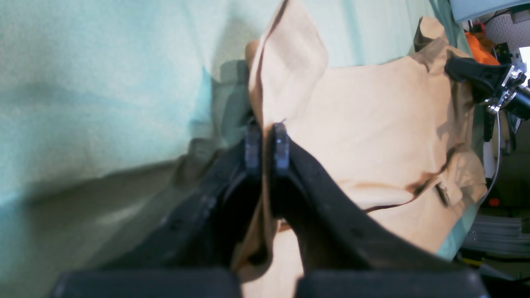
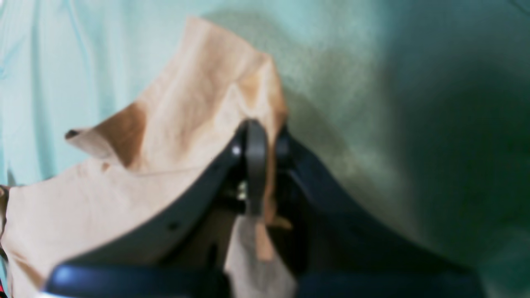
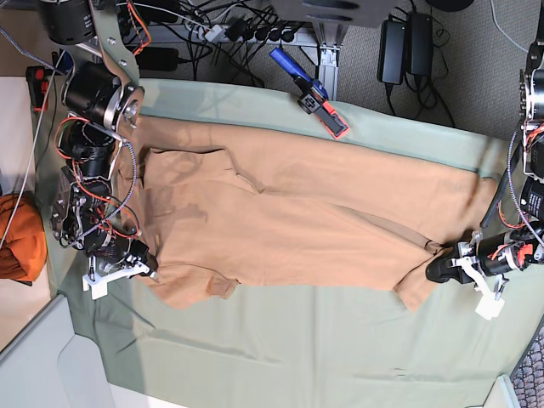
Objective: Fold the T-shirt properly
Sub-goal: 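Move the right gripper to the sleeve-side shoulder and grasp it, then fold the grasped side over the other half with both grippers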
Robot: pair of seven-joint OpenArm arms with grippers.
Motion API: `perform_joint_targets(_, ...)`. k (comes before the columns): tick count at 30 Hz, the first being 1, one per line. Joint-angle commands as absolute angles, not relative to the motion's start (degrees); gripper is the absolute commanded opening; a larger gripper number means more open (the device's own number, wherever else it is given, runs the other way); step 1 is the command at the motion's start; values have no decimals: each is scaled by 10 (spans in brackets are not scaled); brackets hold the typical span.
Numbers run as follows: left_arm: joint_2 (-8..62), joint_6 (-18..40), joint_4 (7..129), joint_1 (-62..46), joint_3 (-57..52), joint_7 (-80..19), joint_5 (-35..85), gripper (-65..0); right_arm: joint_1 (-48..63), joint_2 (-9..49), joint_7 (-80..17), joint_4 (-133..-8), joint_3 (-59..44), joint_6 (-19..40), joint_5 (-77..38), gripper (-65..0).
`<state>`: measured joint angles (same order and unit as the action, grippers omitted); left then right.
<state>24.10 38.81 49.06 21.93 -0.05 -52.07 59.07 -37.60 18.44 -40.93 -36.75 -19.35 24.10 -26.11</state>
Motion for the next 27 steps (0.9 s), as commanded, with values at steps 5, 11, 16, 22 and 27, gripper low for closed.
perform_joint_targets(5, 277, 400, 500, 237, -3, -504, 611, -650, -393, 203, -399, -385, -194, 290, -276, -650)
perform_joint_targets(11, 307, 400, 500, 236, -3, -531, 662, -650, -374, 218, -436, -429, -194, 301, -313, -650)
perform_joint_targets(16, 309, 400, 500, 236, -3, -565, 718, -650, -331, 223, -452, -484, -192, 304, -341, -650)
perform_joint_targets(22, 310, 400, 500, 236, -3, -585, 726, -650, -277, 224, -454, -543, -190, 305, -350, -650)
perform_joint_targets(27, 322, 400, 500, 234, -3, -639, 778, -650, -235, 232, -455, -599, -190, 305, -367, -650)
